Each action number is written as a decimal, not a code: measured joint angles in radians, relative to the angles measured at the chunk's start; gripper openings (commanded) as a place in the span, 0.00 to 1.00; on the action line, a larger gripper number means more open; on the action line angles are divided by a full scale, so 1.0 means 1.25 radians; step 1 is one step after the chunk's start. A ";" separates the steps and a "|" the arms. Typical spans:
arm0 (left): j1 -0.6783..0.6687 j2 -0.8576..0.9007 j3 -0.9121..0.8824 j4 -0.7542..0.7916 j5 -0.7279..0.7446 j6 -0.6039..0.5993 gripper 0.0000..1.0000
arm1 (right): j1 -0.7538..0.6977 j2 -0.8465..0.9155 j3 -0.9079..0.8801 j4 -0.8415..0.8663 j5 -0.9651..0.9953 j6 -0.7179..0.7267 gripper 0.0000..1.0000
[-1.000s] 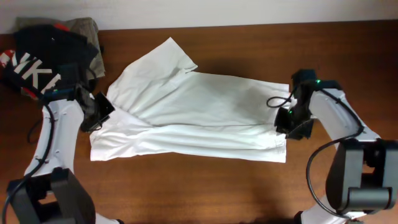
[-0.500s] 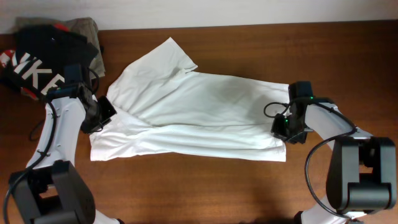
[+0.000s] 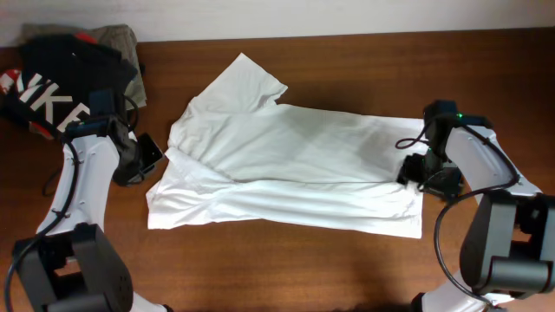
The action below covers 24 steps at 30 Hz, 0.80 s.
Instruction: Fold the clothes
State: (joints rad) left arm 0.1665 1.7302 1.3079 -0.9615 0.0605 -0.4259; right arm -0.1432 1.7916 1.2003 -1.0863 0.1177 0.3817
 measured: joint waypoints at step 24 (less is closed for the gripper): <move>-0.219 0.038 -0.122 0.017 0.104 -0.026 0.60 | -0.083 0.000 0.063 -0.006 -0.011 0.006 0.99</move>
State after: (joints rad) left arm -0.1066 1.7775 1.1549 -0.9398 0.1905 -0.4587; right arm -0.2466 1.7916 1.2785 -1.0943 0.1036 0.3889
